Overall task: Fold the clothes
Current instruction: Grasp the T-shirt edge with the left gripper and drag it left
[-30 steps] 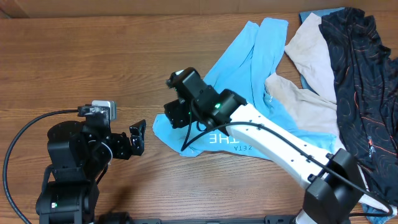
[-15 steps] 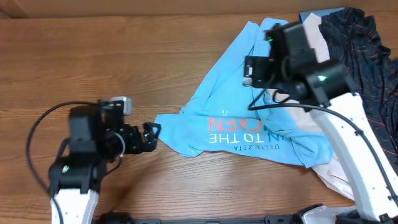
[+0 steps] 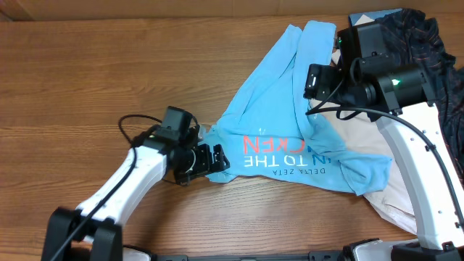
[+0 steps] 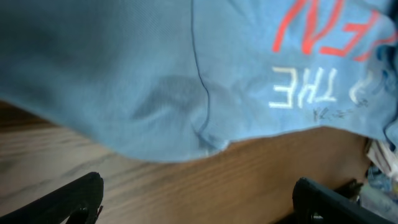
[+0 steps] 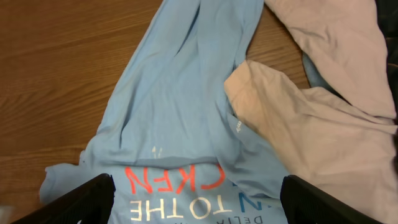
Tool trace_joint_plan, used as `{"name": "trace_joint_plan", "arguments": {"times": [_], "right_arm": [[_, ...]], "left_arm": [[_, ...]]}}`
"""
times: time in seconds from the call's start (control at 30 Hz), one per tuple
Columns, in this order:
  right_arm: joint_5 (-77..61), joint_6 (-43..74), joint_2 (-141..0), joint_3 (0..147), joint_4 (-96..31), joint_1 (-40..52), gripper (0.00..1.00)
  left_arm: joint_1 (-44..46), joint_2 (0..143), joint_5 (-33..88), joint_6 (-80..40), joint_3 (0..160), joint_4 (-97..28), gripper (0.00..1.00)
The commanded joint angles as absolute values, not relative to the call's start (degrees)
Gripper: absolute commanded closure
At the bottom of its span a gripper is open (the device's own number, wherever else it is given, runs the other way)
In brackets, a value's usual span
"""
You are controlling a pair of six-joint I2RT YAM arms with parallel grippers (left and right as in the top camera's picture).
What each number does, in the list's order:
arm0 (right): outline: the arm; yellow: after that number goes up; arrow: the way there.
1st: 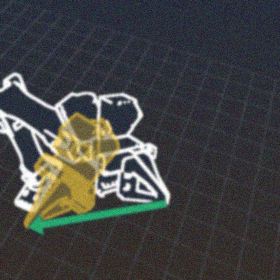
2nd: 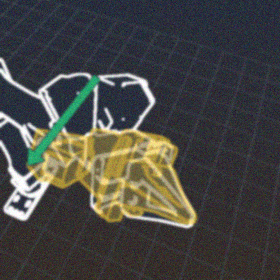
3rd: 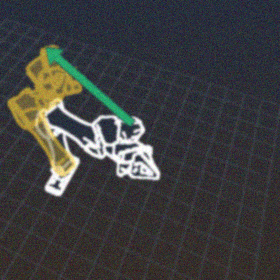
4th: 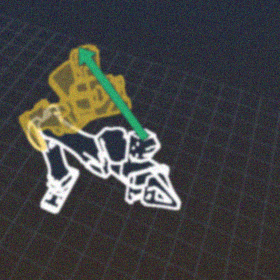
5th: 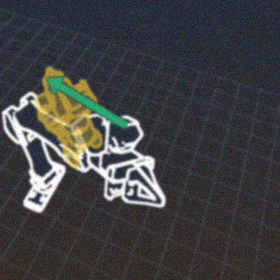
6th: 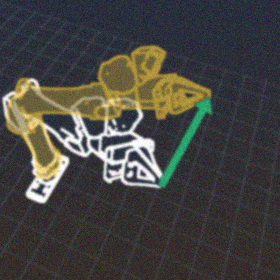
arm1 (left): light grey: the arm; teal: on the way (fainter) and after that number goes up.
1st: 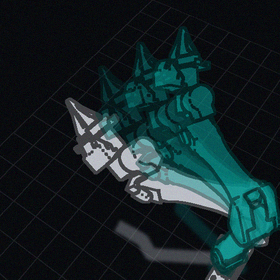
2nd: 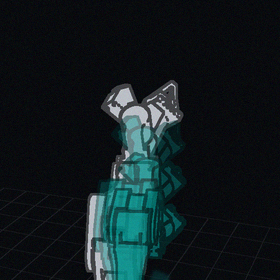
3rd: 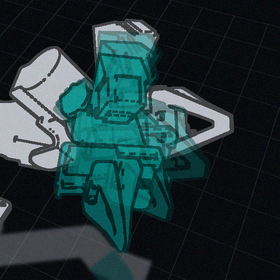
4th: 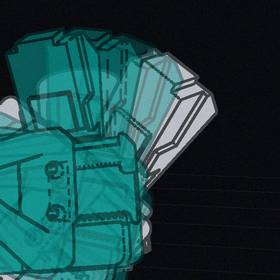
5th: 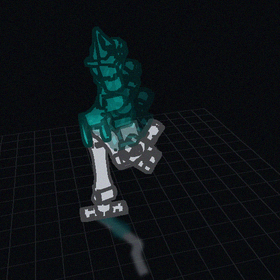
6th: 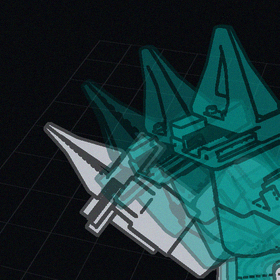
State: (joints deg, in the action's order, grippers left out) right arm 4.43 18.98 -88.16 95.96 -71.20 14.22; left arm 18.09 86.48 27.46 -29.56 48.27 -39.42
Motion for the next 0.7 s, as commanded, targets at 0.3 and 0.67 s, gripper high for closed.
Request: {"name": "trace_joint_plan", "arguments": {"times": [0.3, 0.67], "right_arm": [[4.23, 19.53, -88.07, 96.77, -71.92, 13.74, 0.11], [4.49, 19.51, -88.07, 96.77, -72.55, 13.74, 0.11]], "left_arm": [[19.49, 96.62, 25.63, -40.32, 48.01, -30.72, 0.96], [-6.31, 87.74, 7.46, -24.71, 68.60, -54.48, 0.96]]}}
